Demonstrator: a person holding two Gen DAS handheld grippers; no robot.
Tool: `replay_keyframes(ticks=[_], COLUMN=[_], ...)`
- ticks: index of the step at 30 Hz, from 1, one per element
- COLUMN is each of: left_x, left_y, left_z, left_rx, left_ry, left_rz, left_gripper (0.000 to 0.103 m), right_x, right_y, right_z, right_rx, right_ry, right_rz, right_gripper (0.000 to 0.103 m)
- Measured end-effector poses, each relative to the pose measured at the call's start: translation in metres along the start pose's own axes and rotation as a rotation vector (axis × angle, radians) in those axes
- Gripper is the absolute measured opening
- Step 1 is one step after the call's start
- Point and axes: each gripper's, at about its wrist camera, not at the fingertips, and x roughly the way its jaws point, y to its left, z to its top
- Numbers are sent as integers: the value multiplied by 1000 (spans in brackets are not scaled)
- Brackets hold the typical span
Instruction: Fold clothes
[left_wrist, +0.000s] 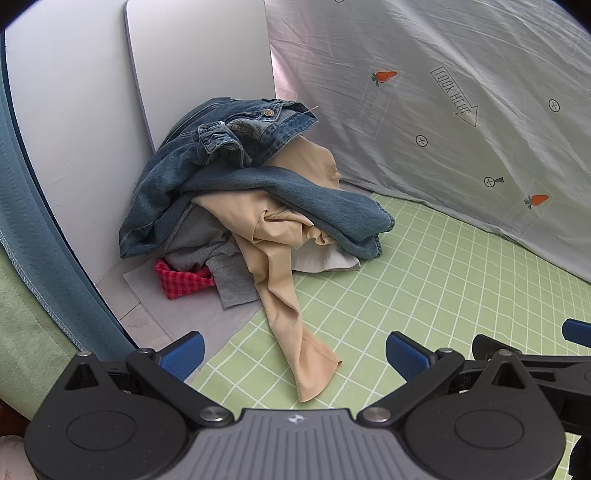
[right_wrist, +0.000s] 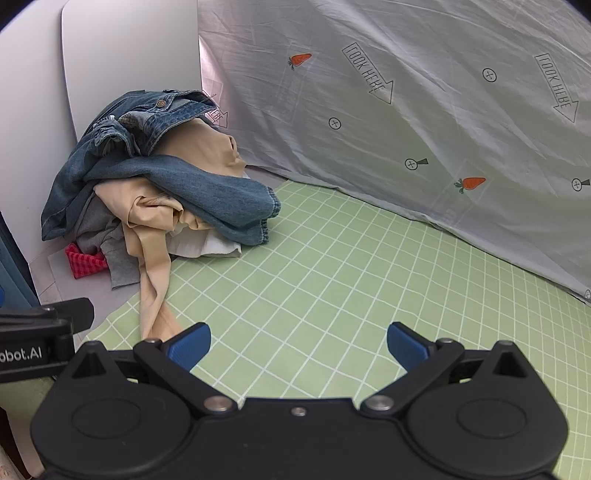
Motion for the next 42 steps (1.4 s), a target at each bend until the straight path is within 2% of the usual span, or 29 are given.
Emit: replay_keyframes(ticks=[42], left_x=[3], left_y=[0], left_z=[-1], left_rx=[3], left_ry=[2], left_rz=[-11], left_gripper=[103], right_x=[-2], right_y=[0], right_z=[0], right_rx=[-10], right_ry=[-3], right_rz=[-13], right_gripper=[103])
